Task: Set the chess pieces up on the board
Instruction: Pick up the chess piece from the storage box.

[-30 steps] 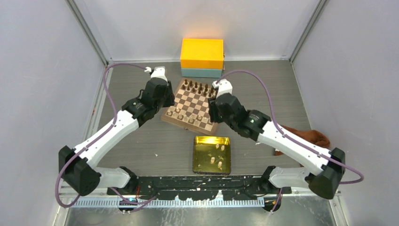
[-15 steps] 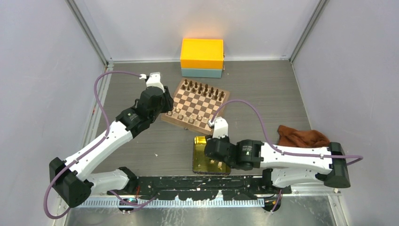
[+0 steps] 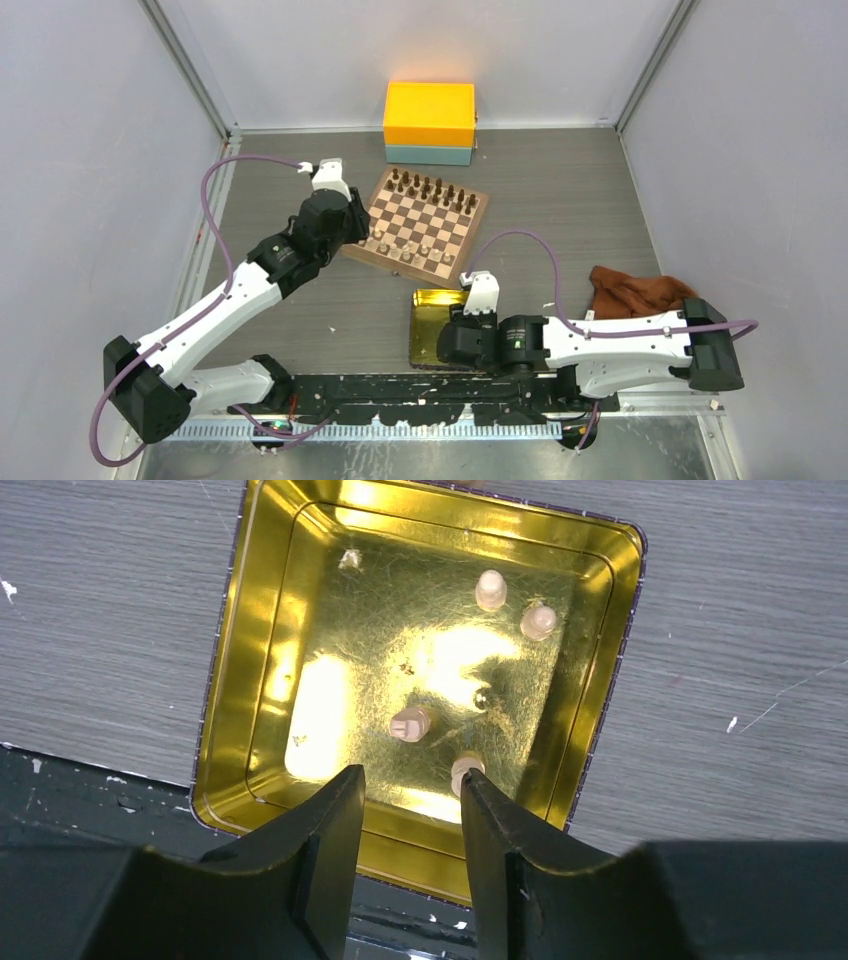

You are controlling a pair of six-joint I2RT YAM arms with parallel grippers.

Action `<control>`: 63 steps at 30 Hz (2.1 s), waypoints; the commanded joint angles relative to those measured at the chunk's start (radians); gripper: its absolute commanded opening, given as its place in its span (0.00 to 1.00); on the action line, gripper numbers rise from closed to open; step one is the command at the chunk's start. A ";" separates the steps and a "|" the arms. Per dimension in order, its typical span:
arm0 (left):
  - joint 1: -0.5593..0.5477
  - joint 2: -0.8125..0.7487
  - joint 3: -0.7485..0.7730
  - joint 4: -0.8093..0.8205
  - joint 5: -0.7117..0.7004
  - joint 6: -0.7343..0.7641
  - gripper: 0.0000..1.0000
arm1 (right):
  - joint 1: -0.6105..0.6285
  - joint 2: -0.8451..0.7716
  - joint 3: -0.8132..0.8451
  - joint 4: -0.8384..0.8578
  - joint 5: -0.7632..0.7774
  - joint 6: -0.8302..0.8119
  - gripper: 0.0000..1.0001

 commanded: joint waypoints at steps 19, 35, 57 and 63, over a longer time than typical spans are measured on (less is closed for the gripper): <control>-0.006 -0.024 -0.022 0.080 -0.032 -0.012 0.34 | -0.006 0.048 -0.054 0.143 -0.023 0.081 0.47; -0.006 -0.045 -0.045 0.092 -0.035 -0.018 0.33 | -0.055 0.074 -0.106 0.226 -0.068 0.061 0.45; -0.006 -0.061 -0.066 0.104 -0.053 -0.010 0.33 | -0.139 0.143 -0.124 0.303 -0.144 -0.019 0.38; -0.006 -0.060 -0.068 0.105 -0.055 -0.010 0.33 | -0.140 0.139 -0.123 0.283 -0.139 -0.016 0.28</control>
